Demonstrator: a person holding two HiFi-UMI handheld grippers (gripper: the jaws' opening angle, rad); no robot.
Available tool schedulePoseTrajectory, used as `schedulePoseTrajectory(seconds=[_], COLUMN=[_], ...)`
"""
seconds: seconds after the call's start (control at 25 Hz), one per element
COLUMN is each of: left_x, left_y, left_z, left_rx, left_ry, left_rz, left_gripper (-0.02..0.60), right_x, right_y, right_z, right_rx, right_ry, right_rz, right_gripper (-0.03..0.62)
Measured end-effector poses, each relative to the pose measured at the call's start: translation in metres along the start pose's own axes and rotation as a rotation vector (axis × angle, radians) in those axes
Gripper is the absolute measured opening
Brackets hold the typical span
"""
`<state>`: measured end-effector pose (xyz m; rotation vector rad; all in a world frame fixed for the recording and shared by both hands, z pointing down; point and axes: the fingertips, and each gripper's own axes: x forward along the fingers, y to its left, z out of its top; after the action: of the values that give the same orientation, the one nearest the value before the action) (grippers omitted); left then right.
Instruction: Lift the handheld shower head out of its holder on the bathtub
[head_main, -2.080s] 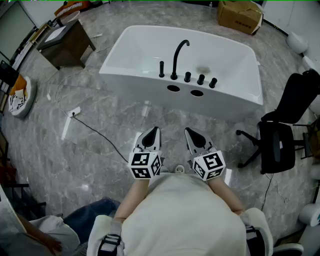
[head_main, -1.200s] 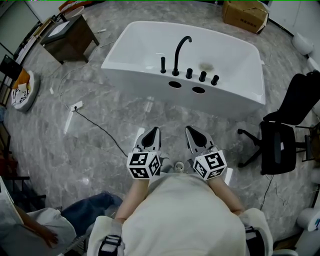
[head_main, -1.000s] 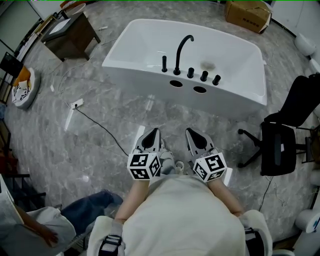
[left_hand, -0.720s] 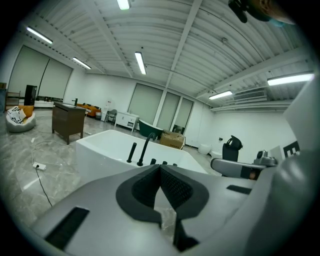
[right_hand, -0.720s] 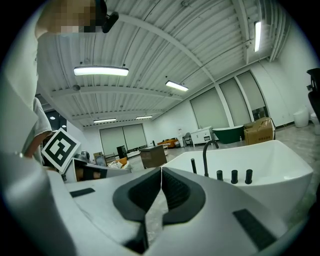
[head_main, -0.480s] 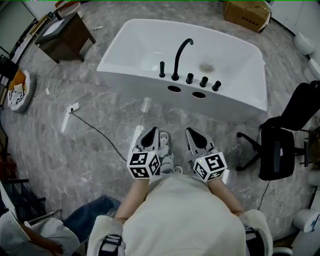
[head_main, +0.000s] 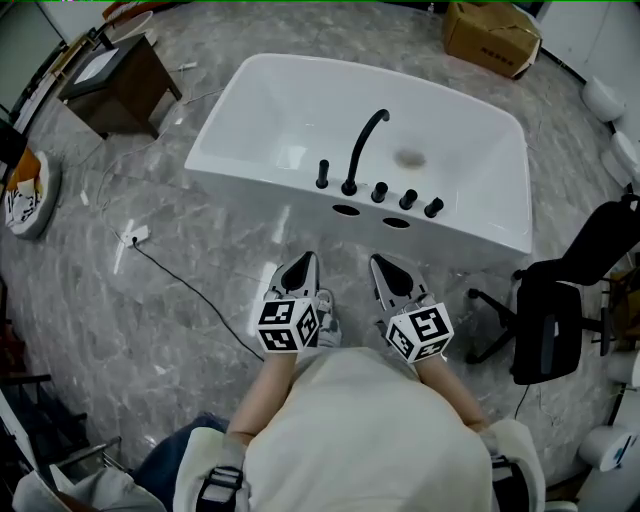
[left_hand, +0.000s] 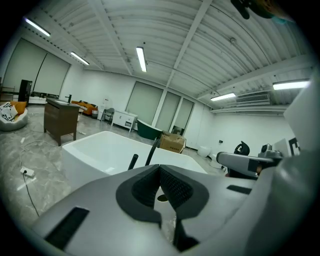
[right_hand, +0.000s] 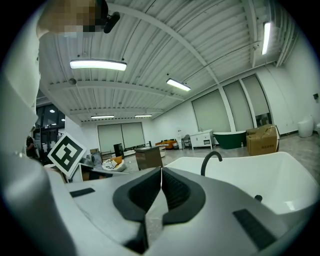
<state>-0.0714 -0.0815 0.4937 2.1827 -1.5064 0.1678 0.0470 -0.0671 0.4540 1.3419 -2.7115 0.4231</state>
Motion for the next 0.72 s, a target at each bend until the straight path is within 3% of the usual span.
schedulePoseTrajectory(seconds=[0.36, 0.72], left_x=[0.066, 0.123], left_y=[0.041, 0.073], left_z=[0.028, 0.033], left_rx=[0.030, 0.086], left_ry=[0.056, 0.120], left_rz=[-0.050, -0.089], left_gripper=[0.021, 0.021], right_x=[0.071, 0.121], right_y=[-0.025, -0.052], right_z=[0.020, 0.021], right_rx=[0.013, 0.035], right_ry=[-0.002, 0.014], right_rz=[-0.034, -0.090], right_gripper=[0.020, 0.020])
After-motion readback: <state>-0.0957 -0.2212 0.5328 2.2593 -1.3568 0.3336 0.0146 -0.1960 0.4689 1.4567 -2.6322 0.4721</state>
